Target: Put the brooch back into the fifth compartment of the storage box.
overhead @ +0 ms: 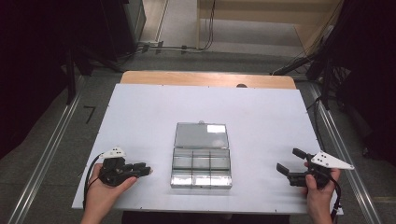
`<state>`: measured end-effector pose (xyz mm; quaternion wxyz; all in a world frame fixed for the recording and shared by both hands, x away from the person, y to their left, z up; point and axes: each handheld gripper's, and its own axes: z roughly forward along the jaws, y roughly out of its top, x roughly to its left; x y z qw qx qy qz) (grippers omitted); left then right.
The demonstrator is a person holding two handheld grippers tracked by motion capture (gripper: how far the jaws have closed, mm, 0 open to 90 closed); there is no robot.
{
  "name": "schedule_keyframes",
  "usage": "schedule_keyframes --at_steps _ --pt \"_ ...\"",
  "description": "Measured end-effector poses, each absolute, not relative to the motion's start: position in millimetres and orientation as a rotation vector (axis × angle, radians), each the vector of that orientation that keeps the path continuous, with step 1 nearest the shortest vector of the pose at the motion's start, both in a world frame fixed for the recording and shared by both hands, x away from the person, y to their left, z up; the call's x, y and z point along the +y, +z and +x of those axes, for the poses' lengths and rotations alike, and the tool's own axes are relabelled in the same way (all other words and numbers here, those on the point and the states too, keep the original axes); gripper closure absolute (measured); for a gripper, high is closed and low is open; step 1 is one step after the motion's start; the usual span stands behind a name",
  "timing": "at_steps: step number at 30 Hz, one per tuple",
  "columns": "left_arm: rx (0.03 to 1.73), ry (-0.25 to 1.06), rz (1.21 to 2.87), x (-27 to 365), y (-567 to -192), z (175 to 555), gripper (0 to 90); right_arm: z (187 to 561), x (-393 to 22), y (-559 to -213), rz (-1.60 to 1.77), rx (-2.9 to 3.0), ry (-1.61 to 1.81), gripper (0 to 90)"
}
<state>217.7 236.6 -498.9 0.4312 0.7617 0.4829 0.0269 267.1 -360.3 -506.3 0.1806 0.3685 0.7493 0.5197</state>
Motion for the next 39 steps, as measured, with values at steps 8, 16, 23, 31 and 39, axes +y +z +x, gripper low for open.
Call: schedule_keyframes --at_steps 8,16,23,31,39 --pt "1.255 0.077 1.929 230.8 -501.4 219.6 72.9 267.4 -360.7 -506.5 1.048 2.113 1.468 0.9" --pt "1.288 0.093 1.958 228.4 -505.6 221.4 79.2 268.1 -360.6 -506.7 1.053 2.115 1.464 0.9" --pt "1.296 0.092 1.966 226.6 -507.2 222.3 87.4 268.4 -360.2 -506.9 1.056 2.118 1.461 0.9" --pt "1.275 0.066 1.969 226.1 -507.9 222.7 90.0 268.7 -360.3 -507.0 1.06 2.116 1.46 1.0" --pt "1.263 0.071 1.962 227.4 -505.7 221.8 90.0 268.9 -360.1 -507.1 1.061 2.114 1.457 1.0"
